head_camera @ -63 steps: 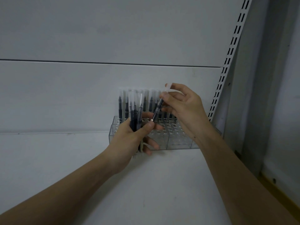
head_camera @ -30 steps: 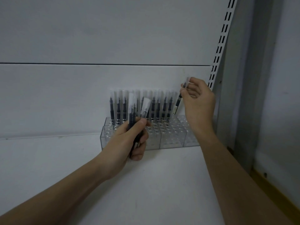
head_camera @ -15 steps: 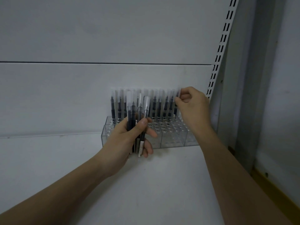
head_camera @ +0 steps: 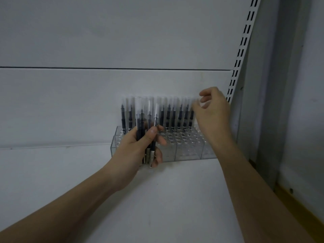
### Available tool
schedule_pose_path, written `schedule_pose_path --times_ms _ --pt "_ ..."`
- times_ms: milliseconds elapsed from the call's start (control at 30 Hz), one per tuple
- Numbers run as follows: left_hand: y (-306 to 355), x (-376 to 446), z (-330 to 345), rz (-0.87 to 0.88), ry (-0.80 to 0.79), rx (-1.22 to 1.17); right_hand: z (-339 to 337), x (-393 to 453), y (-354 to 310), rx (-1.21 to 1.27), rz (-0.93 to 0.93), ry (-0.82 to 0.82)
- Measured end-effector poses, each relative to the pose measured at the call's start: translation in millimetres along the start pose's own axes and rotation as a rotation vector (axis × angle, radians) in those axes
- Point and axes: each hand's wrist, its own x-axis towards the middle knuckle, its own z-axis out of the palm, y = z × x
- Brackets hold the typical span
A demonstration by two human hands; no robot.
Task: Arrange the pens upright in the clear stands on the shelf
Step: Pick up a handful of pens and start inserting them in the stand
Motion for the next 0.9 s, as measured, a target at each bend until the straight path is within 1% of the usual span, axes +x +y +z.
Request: schedule_pose_path --times_ms 33,67,100,133,200,233,333,467,667,833,900 --pt "-0.1 0.4 -0.8 0.008 0.006 0.014 -1.7 -1.1 -6.3 0.084 -0.002 0.022" --pt "-0.1 0.7 -1.5 0.018 0.011 0.025 -2.1 -3.0 -12.7 0.186 0.011 0.004" --pt "-0.1 0.9 -2.1 0.028 0.017 0.031 -1.2 -5.8 -18.9 0.292 0.037 -0.058" --pt "0.2 1.2 -2.5 0.036 0.022 0.033 0.7 -9.2 -24.6 0.381 0.07 -0.154" --pt "1.0 1.7 -3.0 0.042 0.031 0.032 5.8 -15.8 -32.8 0.495 0.108 -0.351" --pt "1.3 1.9 -3.3 0.043 0.032 0.029 8.1 -18.7 -35.9 0.529 0.112 -0.421" --pt "2.0 1.6 -3.5 0.047 0.033 0.022 12.5 -25.2 -41.5 0.618 0.101 -0.532" --pt "3.1 1.1 -2.2 0.048 0.032 0.005 16.4 -28.2 -40.5 0.693 0.108 -0.553" --pt "3.1 0.7 -0.6 0.011 0.03 0.024 11.3 -18.7 -33.6 0.781 0.159 -0.477" --pt "2.3 0.5 -0.7 0.008 0.033 0.048 12.2 -18.8 -35.5 0.89 0.206 -0.517" --pt "1.6 1.1 -1.2 0.014 0.048 0.047 14.6 -21.0 -38.0 0.884 0.208 -0.513"
